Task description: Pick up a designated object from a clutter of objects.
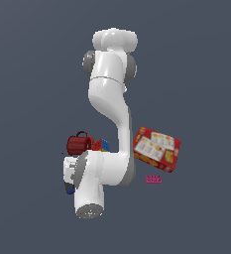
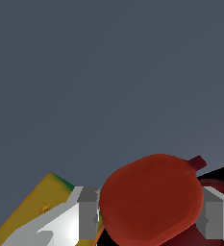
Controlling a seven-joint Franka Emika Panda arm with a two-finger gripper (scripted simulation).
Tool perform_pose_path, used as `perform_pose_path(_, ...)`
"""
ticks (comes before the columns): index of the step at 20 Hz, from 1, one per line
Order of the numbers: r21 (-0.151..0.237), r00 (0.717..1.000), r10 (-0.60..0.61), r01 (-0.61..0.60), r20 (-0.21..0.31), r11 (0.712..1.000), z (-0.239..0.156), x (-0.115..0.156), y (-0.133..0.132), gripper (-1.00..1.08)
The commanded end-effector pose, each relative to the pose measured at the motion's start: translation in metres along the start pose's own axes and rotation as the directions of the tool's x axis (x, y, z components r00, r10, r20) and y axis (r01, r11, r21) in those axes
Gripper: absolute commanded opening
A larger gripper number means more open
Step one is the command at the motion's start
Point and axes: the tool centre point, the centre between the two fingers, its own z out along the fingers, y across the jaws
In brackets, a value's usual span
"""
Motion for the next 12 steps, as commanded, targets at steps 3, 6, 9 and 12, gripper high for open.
perform_pose_path(3,0.031,0.998,0.052,-0.051,-0.033,0.998,-0.021,-0.018,-0.001,-1.0)
perform_pose_path(6,0.061,0.993,0.098,-0.095,-0.058,0.994,-0.037,-0.034,-0.003,-1.0)
perform_pose_path(9,0.098,0.984,0.155,-0.146,-0.085,0.984,-0.056,-0.053,-0.005,-1.0)
perform_pose_path(12,0.139,0.97,0.215,-0.199,-0.112,0.97,-0.076,-0.073,-0.008,-1.0)
